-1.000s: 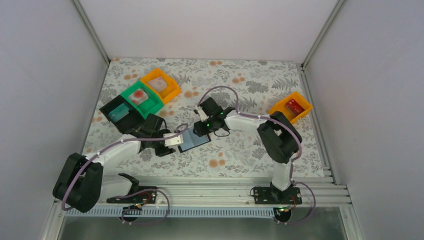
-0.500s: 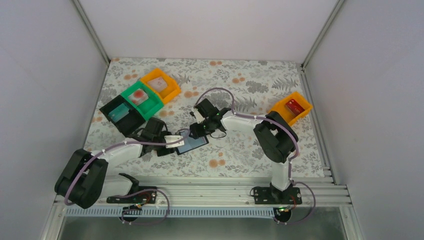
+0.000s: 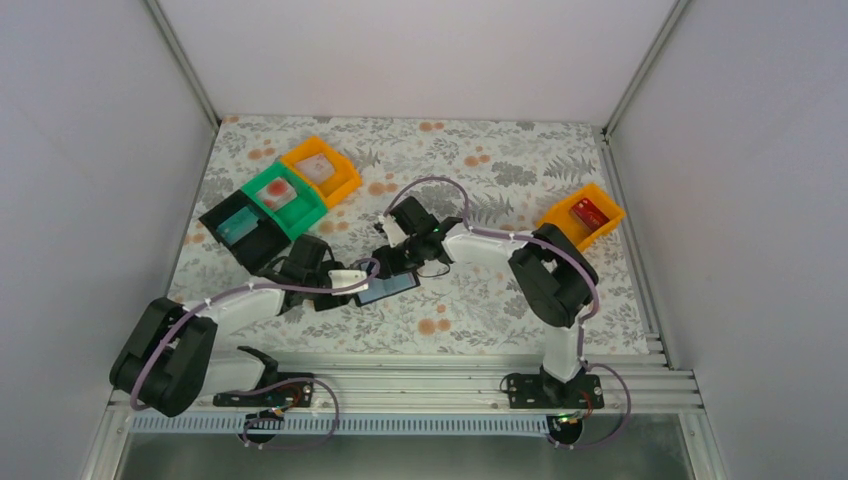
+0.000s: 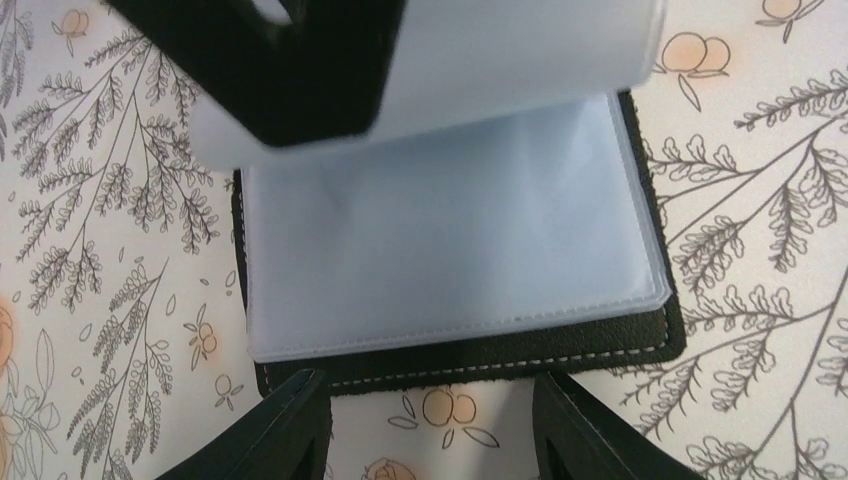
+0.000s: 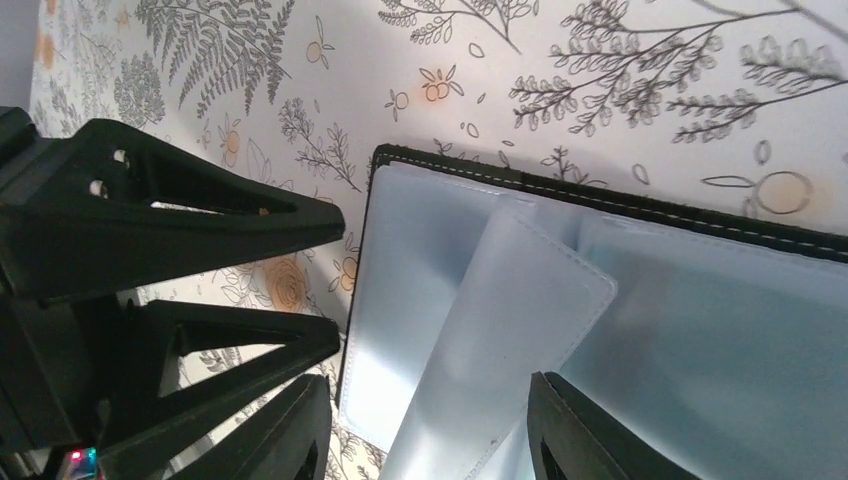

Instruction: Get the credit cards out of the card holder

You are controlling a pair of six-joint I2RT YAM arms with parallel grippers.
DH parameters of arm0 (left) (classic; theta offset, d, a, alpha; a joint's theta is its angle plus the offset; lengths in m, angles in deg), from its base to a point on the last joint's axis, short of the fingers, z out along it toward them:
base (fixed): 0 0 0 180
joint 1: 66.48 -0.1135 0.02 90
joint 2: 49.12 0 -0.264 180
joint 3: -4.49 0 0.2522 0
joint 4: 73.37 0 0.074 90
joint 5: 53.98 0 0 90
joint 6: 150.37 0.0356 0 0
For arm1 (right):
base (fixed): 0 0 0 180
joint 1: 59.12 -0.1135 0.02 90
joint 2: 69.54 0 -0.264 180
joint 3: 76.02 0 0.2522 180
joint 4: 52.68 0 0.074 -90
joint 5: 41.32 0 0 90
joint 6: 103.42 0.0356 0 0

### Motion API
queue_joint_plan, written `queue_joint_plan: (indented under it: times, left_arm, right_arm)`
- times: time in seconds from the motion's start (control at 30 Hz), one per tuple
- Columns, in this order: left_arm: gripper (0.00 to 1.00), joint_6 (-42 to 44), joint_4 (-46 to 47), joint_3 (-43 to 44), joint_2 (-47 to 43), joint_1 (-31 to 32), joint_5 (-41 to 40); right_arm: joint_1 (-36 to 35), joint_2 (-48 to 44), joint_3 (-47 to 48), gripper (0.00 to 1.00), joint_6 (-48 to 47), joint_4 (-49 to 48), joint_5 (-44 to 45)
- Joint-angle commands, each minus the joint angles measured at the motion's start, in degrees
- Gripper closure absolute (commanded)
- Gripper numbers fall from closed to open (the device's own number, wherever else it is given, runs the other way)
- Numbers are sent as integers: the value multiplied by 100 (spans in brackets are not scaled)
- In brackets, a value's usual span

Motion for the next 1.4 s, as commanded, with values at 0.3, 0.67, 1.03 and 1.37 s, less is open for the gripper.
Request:
queue_joint_plan:
  times: [0.3, 0.67, 1.03, 1.37]
  left_arm:
    - [43, 268, -509, 121, -20, -238, 229]
    - [27, -165, -1298, 753, -173, -558, 797]
    - [25, -338, -1179, 820, 63, -556, 660]
    - [22, -436, -1250, 1021, 208, -561, 852]
  right_arm:
    - [223, -546, -1, 31, -176, 1258, 2374]
    - [257, -387, 113, 25, -315, 1870, 3134]
    - [367, -514, -26, 16, -409, 1869, 3441]
    - [504, -108, -158, 52, -575, 1050, 2209]
